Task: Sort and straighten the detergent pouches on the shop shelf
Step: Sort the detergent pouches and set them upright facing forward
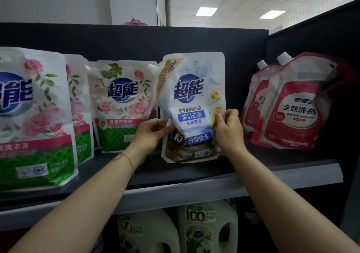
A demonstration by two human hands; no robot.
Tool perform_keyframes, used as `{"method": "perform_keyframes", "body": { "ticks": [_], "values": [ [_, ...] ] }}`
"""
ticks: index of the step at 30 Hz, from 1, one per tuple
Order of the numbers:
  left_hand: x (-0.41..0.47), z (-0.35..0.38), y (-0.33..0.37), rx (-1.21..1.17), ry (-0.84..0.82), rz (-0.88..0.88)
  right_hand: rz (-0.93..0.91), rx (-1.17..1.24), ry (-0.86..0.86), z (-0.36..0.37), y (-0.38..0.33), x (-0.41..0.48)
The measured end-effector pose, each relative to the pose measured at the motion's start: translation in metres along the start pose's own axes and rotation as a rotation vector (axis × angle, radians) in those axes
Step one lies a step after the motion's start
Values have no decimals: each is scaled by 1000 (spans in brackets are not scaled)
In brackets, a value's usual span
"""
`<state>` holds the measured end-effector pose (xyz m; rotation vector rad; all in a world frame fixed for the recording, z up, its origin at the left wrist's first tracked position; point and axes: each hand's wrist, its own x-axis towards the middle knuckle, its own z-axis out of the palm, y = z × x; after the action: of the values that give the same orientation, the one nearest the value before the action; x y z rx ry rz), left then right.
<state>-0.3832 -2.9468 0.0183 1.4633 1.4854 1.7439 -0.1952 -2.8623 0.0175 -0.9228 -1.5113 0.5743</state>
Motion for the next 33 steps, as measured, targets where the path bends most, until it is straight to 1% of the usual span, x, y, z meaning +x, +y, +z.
{"method": "perform_keyframes", "body": {
  "ticks": [5, 11, 14, 18, 24, 26, 28, 29, 31, 33],
  "values": [
    [1, -3, 0, 99, 175, 39, 30, 20, 67, -5, 4, 3],
    [2, 1, -1, 102, 279, 24, 39, 68, 140, -1, 0, 5],
    [1, 0, 0, 127, 273, 24, 59, 90, 174, 4, 0, 5],
    [-4, 2, 2, 192, 257, 31, 57, 78, 177, 6, 2, 5],
    [-2, 6, 0, 260, 282, 80, 62, 60, 59, 6, 2, 2],
    [-4, 5, 0, 284, 272, 83, 35, -7, 1, 4, -2, -3],
    [-8, 4, 2, 332, 278, 118, 23, -165, -92, 1, -5, -8],
    [-11, 4, 3, 393, 297, 170, 32, -261, -141, -1, -7, -9],
    [-16, 9, 8, 559, 326, 338, 50, -483, -212, -5, -13, -8],
    [-22, 17, 17, 678, 289, 524, 4, -694, -228, -11, -20, -6]
  ]
}}
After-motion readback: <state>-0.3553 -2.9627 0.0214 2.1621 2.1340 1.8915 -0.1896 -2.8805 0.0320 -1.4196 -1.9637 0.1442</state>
